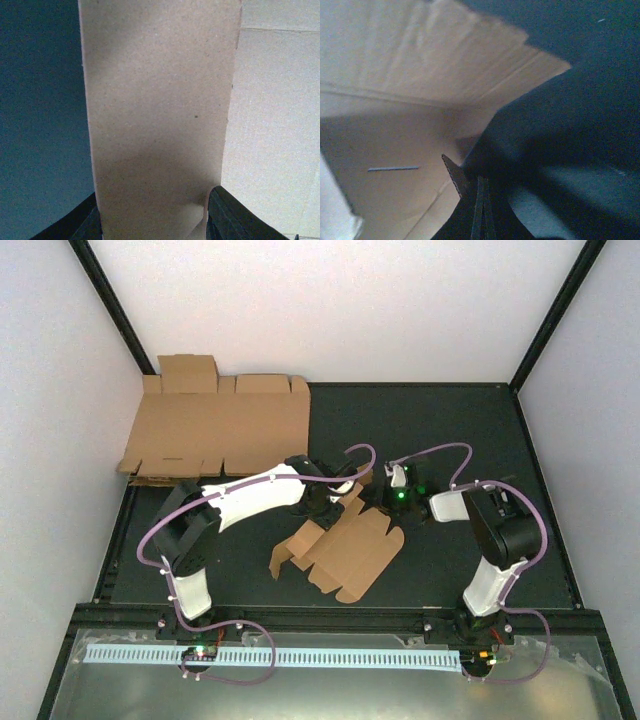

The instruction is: Fold the paper box

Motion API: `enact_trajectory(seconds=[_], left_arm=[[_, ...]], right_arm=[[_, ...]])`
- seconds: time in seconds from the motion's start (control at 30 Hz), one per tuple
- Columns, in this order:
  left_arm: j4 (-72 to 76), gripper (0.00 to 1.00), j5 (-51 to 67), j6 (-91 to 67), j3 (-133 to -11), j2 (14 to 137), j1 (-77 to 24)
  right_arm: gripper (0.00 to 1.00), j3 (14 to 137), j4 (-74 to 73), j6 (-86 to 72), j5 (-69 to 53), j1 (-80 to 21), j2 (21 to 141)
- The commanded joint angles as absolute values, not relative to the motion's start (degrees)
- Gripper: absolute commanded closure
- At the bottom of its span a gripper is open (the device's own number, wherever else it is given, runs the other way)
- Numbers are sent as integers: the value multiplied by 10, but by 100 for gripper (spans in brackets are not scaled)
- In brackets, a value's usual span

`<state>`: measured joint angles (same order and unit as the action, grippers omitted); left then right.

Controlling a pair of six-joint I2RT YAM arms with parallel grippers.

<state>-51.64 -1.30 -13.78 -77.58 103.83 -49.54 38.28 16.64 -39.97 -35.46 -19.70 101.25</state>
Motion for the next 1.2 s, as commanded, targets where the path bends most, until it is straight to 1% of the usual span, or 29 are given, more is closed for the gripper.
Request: enact_trajectory(seconds=[0.0,0.43,0.87,1.03,1.17], left_arm=[[-513,56,-10,-142,-790,1026,-499],[-509,56,-6,-146,-789,1024,-498],[-505,56,2,-149,-790,1023,-499],[-505,56,5,-147,-790,1024,-498],[-507,56,2,-147,-791,1024,-498]], right_arm=[[98,365,193,-409,-402,-211,998],[98,346,228,-416,-414,-240,1019],[98,367,166,-399,-365,-253,1076],[98,365,150,-393,-344,-253,1061],[98,342,186,-400,-345,-252,1014]])
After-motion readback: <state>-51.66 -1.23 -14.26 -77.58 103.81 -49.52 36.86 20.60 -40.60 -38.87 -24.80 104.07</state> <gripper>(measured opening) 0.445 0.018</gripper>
